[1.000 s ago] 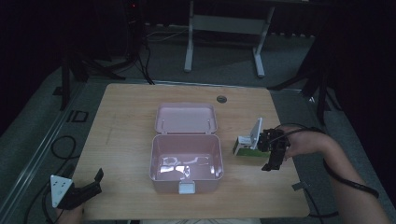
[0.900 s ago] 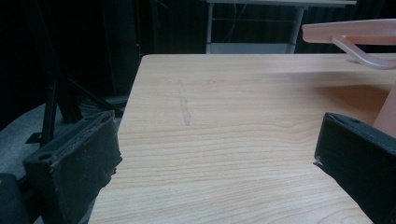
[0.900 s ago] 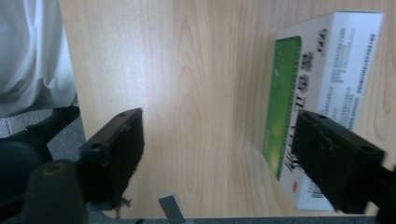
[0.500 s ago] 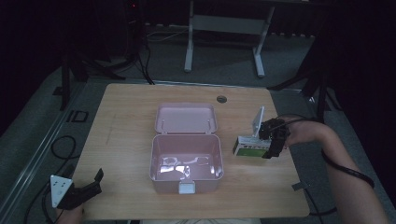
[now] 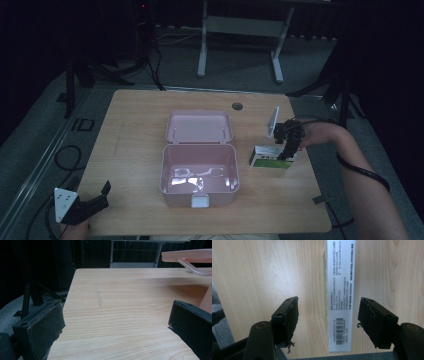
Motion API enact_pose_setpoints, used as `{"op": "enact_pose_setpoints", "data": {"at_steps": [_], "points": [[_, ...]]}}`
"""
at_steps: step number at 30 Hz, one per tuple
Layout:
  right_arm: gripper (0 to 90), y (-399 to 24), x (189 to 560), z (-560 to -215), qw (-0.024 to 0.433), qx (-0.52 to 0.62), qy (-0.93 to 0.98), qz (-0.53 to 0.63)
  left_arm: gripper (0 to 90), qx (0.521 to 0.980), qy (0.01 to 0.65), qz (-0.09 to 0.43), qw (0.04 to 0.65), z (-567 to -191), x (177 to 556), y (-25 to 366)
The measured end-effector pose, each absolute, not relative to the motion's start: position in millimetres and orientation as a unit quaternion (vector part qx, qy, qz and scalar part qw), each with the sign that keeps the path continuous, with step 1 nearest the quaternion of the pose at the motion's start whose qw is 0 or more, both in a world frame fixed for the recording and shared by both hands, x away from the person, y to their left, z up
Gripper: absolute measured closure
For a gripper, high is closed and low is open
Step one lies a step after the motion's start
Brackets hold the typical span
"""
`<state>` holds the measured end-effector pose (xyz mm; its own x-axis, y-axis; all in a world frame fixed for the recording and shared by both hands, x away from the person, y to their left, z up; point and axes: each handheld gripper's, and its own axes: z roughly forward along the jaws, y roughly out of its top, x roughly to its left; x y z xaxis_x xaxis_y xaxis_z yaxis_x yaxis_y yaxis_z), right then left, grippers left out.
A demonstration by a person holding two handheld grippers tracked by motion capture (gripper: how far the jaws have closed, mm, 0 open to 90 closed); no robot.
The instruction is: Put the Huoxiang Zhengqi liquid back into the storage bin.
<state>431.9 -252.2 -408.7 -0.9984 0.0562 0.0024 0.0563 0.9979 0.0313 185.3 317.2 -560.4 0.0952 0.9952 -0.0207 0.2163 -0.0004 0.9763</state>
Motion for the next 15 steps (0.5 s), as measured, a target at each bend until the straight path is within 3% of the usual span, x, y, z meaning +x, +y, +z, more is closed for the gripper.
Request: {"op": "enact_pose_setpoints", "data": {"at_steps": [15], "points": [[40.3, -247, 444, -437, 0.002, -0.03, -1.0, -0.003, 0.2, 0.575, 0.528, 0.414, 0.468, -561, 186, 316]]}}
